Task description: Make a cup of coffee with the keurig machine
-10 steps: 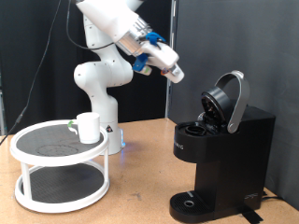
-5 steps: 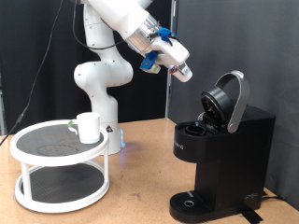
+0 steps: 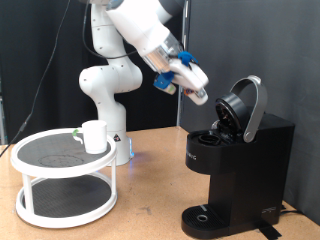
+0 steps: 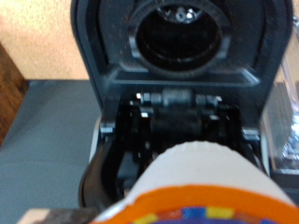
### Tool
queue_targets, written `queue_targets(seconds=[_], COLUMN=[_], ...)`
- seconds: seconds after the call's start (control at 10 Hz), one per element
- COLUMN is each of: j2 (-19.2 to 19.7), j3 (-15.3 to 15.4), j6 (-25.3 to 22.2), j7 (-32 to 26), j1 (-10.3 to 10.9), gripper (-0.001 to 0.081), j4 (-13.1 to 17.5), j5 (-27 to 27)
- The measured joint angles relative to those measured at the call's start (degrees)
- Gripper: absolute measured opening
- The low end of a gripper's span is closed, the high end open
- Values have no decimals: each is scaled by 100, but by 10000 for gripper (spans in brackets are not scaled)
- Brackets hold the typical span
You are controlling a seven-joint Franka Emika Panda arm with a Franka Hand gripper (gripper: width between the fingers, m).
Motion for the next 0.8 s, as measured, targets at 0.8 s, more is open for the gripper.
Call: queue_targets(seconds=[0.8], j2=[659], j3=[538], j6=[877], j7=[1], j1=[19], gripper=[317], j4=[-269], j5=[0])
